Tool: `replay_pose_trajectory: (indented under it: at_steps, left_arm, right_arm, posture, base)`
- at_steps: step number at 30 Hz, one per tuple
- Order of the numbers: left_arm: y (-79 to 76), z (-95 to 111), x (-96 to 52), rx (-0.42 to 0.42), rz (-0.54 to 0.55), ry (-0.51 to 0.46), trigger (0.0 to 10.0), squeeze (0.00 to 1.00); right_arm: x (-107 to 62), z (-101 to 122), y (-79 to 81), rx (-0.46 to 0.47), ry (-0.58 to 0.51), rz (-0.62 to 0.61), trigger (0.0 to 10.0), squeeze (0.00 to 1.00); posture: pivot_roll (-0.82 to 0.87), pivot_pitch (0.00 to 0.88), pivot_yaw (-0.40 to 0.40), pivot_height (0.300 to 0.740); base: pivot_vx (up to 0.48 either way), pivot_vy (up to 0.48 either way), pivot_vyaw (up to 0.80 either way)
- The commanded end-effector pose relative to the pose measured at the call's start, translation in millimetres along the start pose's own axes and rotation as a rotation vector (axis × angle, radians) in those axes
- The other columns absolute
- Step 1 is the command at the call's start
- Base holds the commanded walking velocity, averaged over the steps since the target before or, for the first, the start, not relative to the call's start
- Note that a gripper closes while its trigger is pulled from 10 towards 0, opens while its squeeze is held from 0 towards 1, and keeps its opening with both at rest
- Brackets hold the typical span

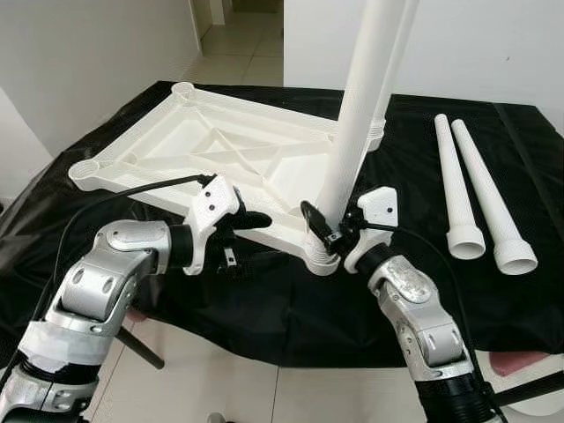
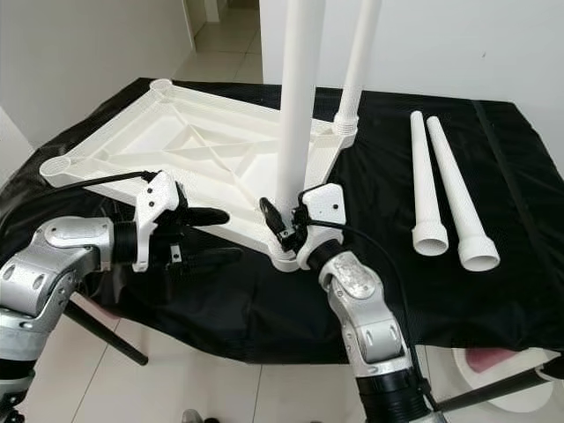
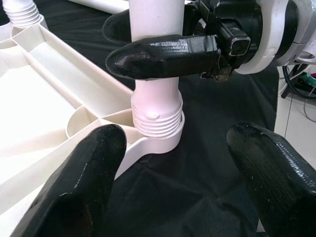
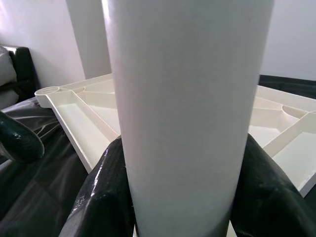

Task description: Building children table

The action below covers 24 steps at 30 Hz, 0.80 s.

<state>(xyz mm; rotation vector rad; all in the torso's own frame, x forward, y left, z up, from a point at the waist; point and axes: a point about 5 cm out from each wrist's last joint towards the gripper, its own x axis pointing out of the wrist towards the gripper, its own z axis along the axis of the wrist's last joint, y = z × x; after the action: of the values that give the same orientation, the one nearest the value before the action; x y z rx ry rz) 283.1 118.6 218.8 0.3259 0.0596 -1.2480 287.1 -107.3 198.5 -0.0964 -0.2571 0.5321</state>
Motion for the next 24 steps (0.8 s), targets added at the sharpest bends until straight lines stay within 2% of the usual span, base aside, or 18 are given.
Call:
replay_pose_trajectory:
  at_steps: [1,8,14,18,19,20,23,24]
  left_arm:
    - [-1.8,-2,-1.2,0.009,-0.031,0.021,10.0,0.00]
    - [-0.8,-4,-1.2,0.009,-0.020,0.040,10.0,0.00]
    - [0.0,-3,-1.8,0.002,-0.009,0.044,10.0,0.00]
    - [0.4,-2,-2.0,0.001,-0.006,0.044,10.0,0.00]
    - [1.7,-2,-2.5,0.000,0.000,0.044,10.0,0.00]
    - [1.7,-2,-2.5,0.000,0.000,0.044,10.0,0.00]
    - [2.4,-2,-2.9,0.000,0.003,0.045,10.0,0.00]
    - [2.8,-2,-3.2,0.000,0.005,0.046,10.0,0.00]
  right_arm:
    - [1.6,5,0.9,0.002,-0.016,0.007,10.0,0.00]
    - [-3.9,5,-3.4,-0.001,0.006,0.002,10.0,0.00]
    - [-17.4,-9,5.0,0.015,0.083,0.057,10.0,0.00]
    - [-18.9,-13,4.6,0.013,0.097,0.056,10.0,0.00]
    - [-17.7,-26,2.2,0.026,0.137,0.061,10.0,0.00]
    - [-17.7,-26,2.2,0.026,0.137,0.061,10.0,0.00]
    - [-15.6,-33,2.3,0.038,0.173,0.108,10.0,0.00]
    - [-15.0,-36,2.4,0.040,0.190,0.162,10.0,0.00]
  posture:
    - [-0.08,0.086,0.073,0.740]
    - [-0.09,0.093,0.077,0.740]
    - [-0.09,0.094,0.077,0.740]
    - [-0.09,0.094,0.077,0.740]
    - [-0.09,0.096,0.085,0.740]
    - [-0.09,0.096,0.085,0.740]
    - [-0.09,0.096,0.085,0.740]
    - [-0.09,0.096,0.085,0.740]
  base:
    - [0.000,0.000,0.00]
    - [0.000,0.000,0.00]
    - [0.000,0.000,0.00]
    - [0.000,0.000,0.00]
    - [0.000,0.000,0.00]
    - [0.000,0.000,0.00]
    - [0.000,0.000,0.00]
    - [0.000,0.000,0.00]
